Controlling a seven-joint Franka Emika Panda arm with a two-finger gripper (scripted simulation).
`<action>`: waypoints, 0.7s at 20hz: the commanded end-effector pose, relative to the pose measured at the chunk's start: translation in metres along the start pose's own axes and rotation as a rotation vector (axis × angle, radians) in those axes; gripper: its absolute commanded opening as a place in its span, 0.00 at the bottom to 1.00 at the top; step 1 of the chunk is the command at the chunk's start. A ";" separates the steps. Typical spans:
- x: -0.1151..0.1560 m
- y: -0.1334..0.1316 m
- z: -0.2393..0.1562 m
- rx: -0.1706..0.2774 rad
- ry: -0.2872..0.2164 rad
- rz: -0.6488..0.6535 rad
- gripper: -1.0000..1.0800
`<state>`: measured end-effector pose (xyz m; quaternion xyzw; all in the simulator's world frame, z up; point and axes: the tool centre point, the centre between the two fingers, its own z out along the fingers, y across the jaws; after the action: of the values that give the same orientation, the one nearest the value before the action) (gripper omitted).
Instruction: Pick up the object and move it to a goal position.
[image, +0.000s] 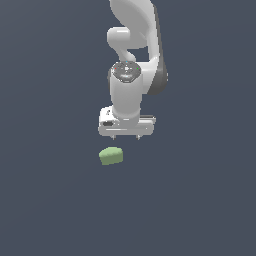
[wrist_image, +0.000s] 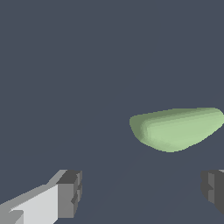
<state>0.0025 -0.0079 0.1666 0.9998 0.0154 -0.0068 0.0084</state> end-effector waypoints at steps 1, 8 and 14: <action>0.000 0.000 0.000 0.000 0.000 0.008 0.96; 0.001 0.004 0.003 0.003 -0.001 0.084 0.96; 0.002 0.010 0.006 0.006 -0.002 0.204 0.96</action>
<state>0.0045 -0.0160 0.1614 0.9975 -0.0696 -0.0068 0.0062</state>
